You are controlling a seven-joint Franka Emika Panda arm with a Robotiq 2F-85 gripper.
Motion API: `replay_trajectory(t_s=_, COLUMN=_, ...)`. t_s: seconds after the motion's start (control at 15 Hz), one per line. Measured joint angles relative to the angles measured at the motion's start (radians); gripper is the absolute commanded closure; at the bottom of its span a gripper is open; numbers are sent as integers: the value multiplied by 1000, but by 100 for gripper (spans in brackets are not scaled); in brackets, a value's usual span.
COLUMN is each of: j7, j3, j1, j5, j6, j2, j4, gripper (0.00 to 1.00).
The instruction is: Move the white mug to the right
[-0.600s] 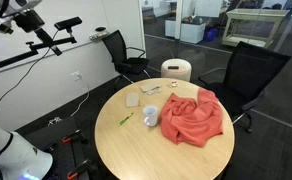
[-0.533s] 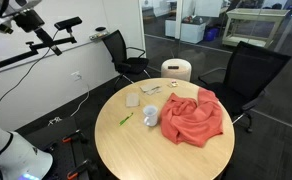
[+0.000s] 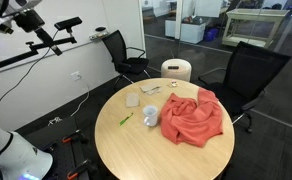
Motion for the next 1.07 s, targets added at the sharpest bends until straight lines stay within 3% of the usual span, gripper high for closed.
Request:
replay_trajectory(t_s=0.4, j7=-12, j3=-126, j1=-38, j5=-14, j6=48, j2=23, j4=-10, gripper=0)
replay_trajectory(t_s=1.07, j7=-155, j3=-392, j1=-124, j5=-13, j6=328, j2=214, j4=-61, gripper=0)
